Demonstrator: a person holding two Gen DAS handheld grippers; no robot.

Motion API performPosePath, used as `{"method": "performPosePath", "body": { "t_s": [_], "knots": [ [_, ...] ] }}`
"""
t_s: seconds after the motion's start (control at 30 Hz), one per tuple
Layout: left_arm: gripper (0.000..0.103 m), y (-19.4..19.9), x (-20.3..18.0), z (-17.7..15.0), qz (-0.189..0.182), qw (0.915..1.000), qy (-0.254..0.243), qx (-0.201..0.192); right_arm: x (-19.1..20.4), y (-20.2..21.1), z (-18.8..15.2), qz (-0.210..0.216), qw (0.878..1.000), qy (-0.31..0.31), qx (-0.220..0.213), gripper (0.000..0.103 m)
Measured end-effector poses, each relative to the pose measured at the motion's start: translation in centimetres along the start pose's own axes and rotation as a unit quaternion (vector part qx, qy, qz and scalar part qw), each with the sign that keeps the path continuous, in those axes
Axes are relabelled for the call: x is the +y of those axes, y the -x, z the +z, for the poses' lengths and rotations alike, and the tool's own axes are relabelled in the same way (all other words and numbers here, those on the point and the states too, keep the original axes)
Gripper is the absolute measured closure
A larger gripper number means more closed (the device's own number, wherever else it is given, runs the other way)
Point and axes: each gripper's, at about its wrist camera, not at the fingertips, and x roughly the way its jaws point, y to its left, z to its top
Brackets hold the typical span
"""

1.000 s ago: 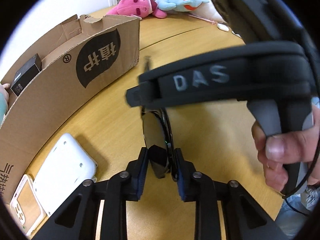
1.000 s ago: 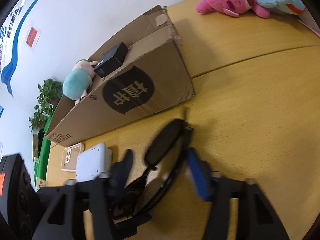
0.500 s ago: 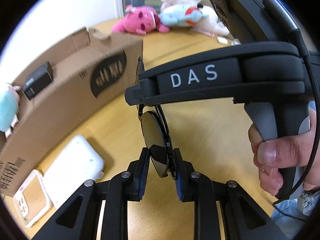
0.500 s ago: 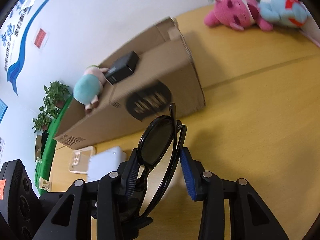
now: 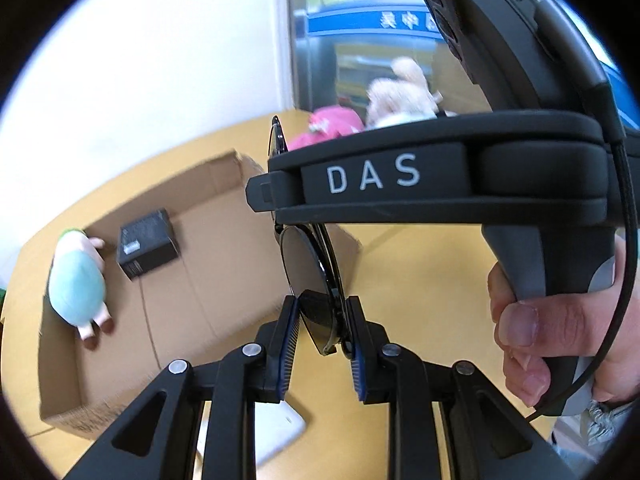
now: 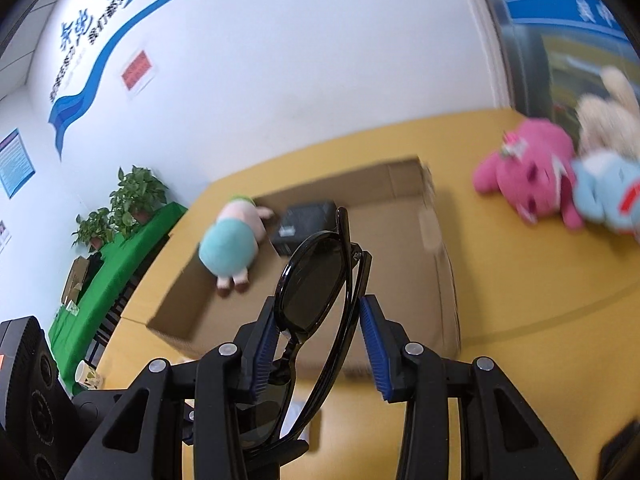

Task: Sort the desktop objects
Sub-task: 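Lift the sunglasses with the left tool toward the cardboard box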

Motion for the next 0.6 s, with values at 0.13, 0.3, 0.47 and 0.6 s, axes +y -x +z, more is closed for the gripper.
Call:
{"method": "performPosePath", "body": {
  "t_s": [0.13, 0.3, 0.47, 0.6],
  "knots": [
    [0.081, 0.0, 1.6, 2.8, 0.014, 0.9998, 0.008, -0.012, 0.9, -1.0, 3.9, 0.010, 1.000, 0.016, 0.000, 0.064],
    [0.081, -0.9, 4.7, 6.6, 0.021, 0.9991, 0.031, -0.018, 1.7, -3.9, 9.0, 0.013, 0.999, 0.039, 0.009, 0.063],
    [0.081, -3.8, 8.2, 9.4, 0.025, 0.9982, 0.054, -0.007, 1.5, -8.2, 13.1, 0.014, 0.998, 0.045, 0.030, 0.064],
    [0.080, -8.0, 11.1, 10.7, 0.014, 0.9972, 0.070, 0.020, 0.5, -13.3, 15.1, 0.006, 0.997, 0.045, 0.065, 0.064]
  ]
}}
